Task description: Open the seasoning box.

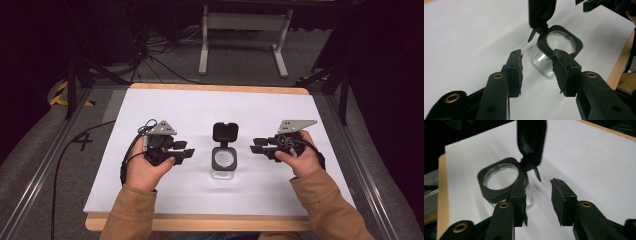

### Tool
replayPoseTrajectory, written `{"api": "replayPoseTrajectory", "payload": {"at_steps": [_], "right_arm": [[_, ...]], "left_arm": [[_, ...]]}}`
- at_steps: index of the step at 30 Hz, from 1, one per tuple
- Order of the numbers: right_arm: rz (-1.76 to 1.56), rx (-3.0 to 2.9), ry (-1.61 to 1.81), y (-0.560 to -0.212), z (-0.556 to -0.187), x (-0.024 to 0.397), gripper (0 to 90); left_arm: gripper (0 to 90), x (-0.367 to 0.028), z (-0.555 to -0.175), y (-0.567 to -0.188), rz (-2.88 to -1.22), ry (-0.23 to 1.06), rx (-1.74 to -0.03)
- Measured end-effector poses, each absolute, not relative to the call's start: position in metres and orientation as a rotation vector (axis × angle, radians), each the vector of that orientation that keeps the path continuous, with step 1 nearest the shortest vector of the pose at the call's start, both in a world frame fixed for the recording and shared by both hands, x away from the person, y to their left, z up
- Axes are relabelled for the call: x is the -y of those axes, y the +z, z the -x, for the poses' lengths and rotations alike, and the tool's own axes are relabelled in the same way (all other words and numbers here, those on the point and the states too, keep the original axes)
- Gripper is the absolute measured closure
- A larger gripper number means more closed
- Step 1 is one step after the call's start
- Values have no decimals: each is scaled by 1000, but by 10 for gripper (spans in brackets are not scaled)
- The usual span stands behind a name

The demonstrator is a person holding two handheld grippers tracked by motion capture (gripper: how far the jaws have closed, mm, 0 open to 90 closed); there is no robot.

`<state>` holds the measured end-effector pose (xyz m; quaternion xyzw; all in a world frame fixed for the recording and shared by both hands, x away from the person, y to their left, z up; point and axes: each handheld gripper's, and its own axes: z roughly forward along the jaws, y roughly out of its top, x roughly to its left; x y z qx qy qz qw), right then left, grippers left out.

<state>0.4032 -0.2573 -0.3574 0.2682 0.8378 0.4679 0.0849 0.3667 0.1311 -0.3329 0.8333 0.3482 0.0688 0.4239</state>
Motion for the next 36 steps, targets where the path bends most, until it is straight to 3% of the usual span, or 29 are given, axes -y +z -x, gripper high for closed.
{"api": "replayPoseTrajectory", "payload": {"at_steps": [12, 20, 36], "right_arm": [[-968, -2481, 1261, -373, -425, 286, 538], [-1038, -2459, 1191, -385, -435, 300, 474], [-1135, -2480, 1050, -415, -449, 318, 447]], "left_arm": [[577, -152, -386, -359, -2119, 139, -982], [520, -163, -398, -380, -2178, 208, -1049], [489, -168, -413, -412, -2230, 134, -1081]]}}
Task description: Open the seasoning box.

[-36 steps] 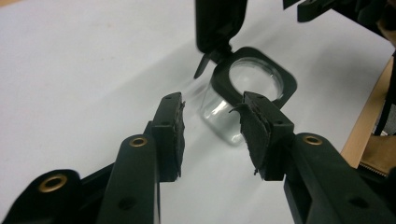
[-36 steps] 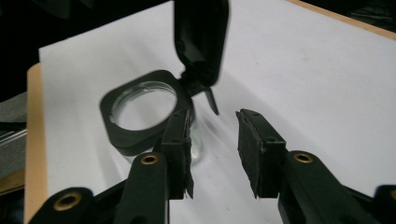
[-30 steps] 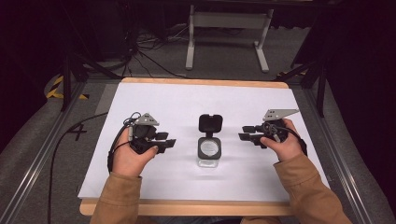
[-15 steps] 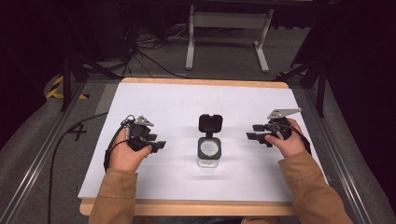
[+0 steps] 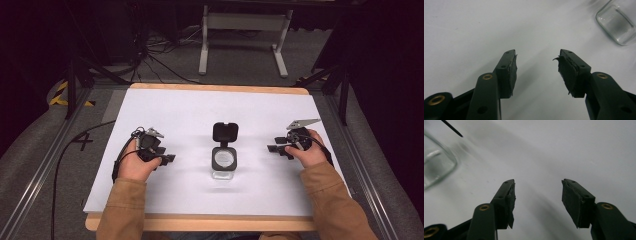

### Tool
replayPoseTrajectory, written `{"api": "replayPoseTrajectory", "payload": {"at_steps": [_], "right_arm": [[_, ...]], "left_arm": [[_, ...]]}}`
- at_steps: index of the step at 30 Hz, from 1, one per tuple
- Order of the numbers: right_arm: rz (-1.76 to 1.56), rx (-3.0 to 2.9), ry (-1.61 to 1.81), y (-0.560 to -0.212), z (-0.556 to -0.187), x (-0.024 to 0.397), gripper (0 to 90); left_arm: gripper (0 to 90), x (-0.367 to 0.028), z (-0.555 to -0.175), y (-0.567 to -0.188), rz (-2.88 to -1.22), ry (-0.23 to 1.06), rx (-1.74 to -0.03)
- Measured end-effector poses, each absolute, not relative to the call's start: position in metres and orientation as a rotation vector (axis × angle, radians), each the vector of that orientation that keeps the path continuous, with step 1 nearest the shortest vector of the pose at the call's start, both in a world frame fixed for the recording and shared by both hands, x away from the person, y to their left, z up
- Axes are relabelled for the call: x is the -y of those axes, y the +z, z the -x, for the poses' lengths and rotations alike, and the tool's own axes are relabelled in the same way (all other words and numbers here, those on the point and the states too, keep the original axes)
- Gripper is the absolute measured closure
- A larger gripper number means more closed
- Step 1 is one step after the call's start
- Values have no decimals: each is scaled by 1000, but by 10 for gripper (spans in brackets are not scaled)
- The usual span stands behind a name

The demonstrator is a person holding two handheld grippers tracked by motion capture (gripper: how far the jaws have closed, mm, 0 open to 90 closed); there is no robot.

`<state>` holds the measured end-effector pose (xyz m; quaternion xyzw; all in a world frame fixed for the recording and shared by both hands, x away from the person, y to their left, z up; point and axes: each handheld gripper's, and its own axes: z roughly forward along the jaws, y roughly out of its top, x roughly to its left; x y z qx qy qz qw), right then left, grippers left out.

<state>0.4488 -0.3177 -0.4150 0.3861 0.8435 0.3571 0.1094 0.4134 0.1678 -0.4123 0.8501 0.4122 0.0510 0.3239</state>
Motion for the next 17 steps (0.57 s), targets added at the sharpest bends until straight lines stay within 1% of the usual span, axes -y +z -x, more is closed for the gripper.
{"api": "replayPoseTrajectory", "payload": {"at_steps": [2, 7, 17], "right_arm": [[-1141, -2474, 1032, -423, -451, 320, 447], [-1130, -2481, 1005, -428, -452, 321, 447], [-1124, -2471, 1037, -426, -449, 323, 447]], "left_arm": [[487, -170, -416, -418, -2258, 124, -1063], [481, -171, -419, -424, -2256, 114, -1071], [474, -167, -421, -422, -2251, 106, -1052]]}}
